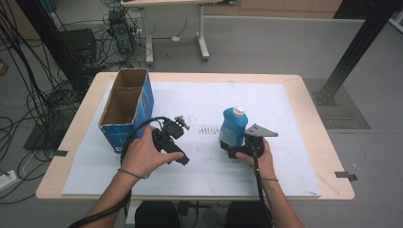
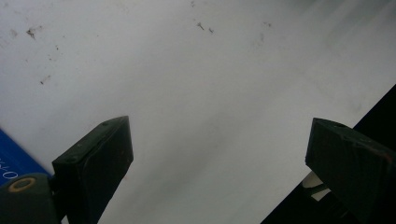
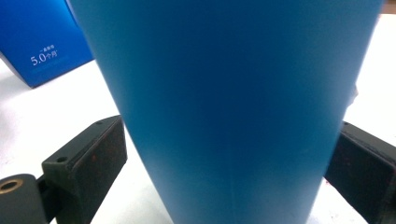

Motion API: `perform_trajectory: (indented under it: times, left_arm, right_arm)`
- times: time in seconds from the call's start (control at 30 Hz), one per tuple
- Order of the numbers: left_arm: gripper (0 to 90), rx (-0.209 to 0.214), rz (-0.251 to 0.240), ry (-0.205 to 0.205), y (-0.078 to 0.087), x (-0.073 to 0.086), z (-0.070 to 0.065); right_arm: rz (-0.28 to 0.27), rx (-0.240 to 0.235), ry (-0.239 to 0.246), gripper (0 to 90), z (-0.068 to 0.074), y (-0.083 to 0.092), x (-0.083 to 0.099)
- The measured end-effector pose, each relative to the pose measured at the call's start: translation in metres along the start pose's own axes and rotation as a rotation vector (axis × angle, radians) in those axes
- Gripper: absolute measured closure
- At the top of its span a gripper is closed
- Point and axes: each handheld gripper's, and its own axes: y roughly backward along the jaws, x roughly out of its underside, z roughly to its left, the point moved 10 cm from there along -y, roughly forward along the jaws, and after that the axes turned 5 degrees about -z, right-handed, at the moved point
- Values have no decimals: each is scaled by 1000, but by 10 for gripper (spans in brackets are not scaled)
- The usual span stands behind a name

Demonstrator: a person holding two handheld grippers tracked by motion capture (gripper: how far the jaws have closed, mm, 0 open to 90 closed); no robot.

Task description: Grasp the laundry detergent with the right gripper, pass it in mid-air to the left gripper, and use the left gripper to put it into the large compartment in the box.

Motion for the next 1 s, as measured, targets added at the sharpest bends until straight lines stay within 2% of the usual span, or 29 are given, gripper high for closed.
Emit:
perform_trajectory:
  times: [1.0]
  left_arm:
    - [78,1,3,2,-2,1,1]
  right_arm:
    - [-10,-4,1,44,1,1,-1]
